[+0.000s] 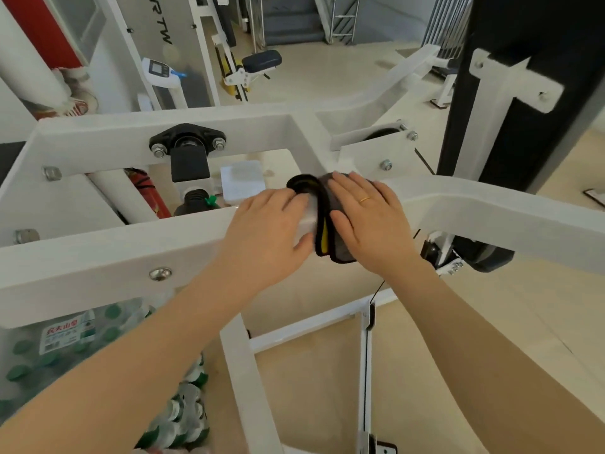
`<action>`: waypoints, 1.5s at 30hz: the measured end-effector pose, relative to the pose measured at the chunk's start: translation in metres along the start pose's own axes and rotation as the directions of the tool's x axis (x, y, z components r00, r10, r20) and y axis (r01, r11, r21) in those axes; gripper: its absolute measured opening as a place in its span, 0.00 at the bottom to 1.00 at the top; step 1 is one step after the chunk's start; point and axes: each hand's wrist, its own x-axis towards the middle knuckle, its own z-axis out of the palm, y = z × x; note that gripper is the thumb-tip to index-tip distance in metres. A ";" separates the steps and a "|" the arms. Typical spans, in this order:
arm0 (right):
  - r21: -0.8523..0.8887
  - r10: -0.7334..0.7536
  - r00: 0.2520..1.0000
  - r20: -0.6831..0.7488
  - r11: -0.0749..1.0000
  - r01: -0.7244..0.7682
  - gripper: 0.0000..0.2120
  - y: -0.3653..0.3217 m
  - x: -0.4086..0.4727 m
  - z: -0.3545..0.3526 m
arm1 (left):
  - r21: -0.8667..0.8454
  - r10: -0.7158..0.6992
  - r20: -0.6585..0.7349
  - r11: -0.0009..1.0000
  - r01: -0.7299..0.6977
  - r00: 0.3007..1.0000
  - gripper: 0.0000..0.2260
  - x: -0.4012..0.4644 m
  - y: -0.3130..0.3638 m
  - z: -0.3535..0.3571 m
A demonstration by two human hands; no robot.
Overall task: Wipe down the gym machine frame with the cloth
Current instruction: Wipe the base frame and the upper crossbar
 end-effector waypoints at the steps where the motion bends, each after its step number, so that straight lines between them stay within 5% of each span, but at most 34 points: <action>1: -0.064 0.065 0.998 0.000 0.996 -0.065 0.24 0.012 -0.005 0.000 | 0.025 0.008 0.033 1.000 -0.009 0.999 0.24 0.001 0.001 0.001; 6: -0.154 0.412 0.911 0.011 0.901 -0.405 0.25 0.043 -0.015 -0.005 | 0.064 0.004 0.089 0.998 -0.010 0.996 0.26 0.012 -0.006 0.001; 13: 0.017 0.134 0.989 0.069 0.991 -0.135 0.28 -0.027 0.020 -0.002 | 0.041 0.019 0.093 0.999 -0.023 0.995 0.21 0.023 -0.008 0.000; 15: -0.009 0.120 0.982 0.147 0.993 -0.120 0.31 -0.020 0.025 -0.004 | 0.027 0.040 0.051 0.999 -0.041 0.998 0.22 0.021 -0.010 0.001; 22: -0.089 0.252 0.964 0.083 0.965 -0.245 0.35 0.040 0.006 -0.012 | -0.008 0.042 -0.037 0.999 -0.043 0.998 0.23 0.015 -0.013 0.008; 26: 0.043 0.021 1.000 0.016 0.999 -0.022 0.25 0.016 0.014 -0.002 | 0.000 0.054 -0.056 0.999 -0.054 0.997 0.21 0.015 -0.014 0.012; 30: -0.010 -0.011 1.000 0.010 1.000 0.011 0.26 0.011 0.009 0.000 | 0.001 0.038 -0.034 0.999 -0.038 0.999 0.22 0.016 -0.009 0.006; 36: -0.013 0.230 0.973 -0.034 0.973 -0.231 0.28 0.024 -0.016 0.007 | 0.004 -0.002 0.101 1.000 0.001 0.995 0.25 0.018 -0.012 -0.006; 45: 0.017 -0.026 0.994 -0.102 0.999 0.028 0.24 -0.015 -0.013 0.016 | -0.015 0.054 0.062 0.998 -0.053 0.997 0.21 0.021 -0.019 -0.009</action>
